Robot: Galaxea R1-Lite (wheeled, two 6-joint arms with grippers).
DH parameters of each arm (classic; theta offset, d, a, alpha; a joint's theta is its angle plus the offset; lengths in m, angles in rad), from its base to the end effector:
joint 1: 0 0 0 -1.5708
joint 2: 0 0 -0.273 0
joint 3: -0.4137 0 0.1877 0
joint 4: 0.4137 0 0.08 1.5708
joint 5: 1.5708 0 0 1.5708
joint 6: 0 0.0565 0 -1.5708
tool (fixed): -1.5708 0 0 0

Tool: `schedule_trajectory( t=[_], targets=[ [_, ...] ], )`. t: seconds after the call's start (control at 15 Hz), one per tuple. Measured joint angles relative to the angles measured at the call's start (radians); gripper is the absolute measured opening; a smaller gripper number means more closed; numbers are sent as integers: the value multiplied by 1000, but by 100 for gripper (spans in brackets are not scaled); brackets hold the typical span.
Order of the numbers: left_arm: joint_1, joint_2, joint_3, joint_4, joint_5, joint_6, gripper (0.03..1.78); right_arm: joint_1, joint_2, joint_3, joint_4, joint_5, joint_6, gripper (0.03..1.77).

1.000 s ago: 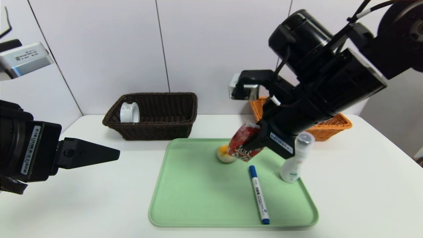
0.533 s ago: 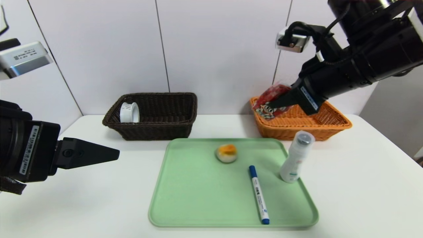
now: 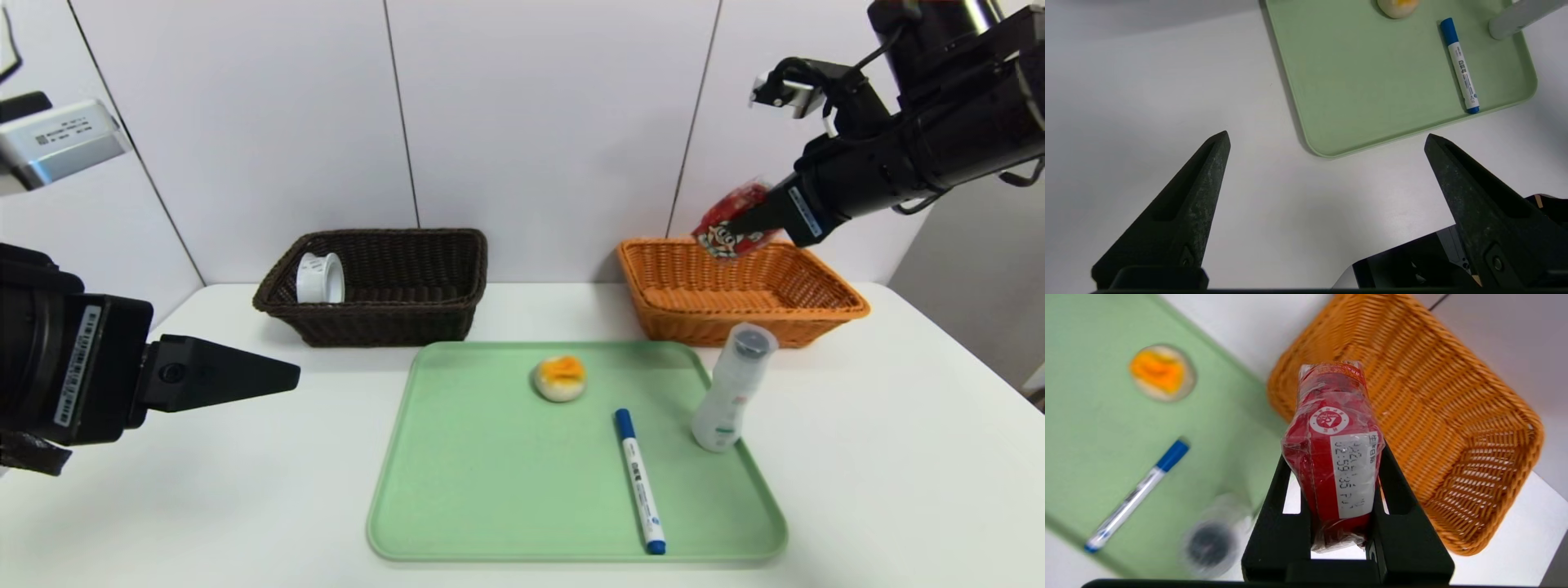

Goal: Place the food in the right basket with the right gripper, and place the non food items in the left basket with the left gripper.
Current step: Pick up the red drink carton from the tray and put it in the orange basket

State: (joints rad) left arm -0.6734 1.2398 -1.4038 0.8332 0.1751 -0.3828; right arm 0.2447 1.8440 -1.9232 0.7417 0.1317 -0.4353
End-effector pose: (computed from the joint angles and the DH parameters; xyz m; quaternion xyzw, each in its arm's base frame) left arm 0.1429 -0.1014 0.2765 -0.0414 0.3381 -0.1717 0.9244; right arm 0.3341 0.0911 0.2680 -0.2185 0.2788 0.2429 0.9031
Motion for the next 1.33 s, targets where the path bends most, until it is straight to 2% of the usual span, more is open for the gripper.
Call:
schedule_trajectory(
  t=[0.2, 0.47, 0.87, 0.93, 1.13, 1.33],
  targets=[
    [0, 0, 4, 0, 0, 0, 169, -42, 92, 0, -77, -1, 0, 37],
    [0, -1, 16, 0, 0, -1, 169, -60, 219, -1, -183, -9, 1, 37],
    [0, -3, 29, -2, 0, -1, 169, -72, 318, -4, -196, -2, 1, 37],
    [0, -3, 29, -2, 0, -1, 169, -77, 324, -4, -193, 1, 3, 45],
    [0, -2, 30, -2, 0, -1, 169, -80, 332, -3, -195, 3, 10, 86],
    [0, -2, 30, -2, 2, -3, 169, -83, 327, -2, -189, 5, 11, 113]
  ],
)
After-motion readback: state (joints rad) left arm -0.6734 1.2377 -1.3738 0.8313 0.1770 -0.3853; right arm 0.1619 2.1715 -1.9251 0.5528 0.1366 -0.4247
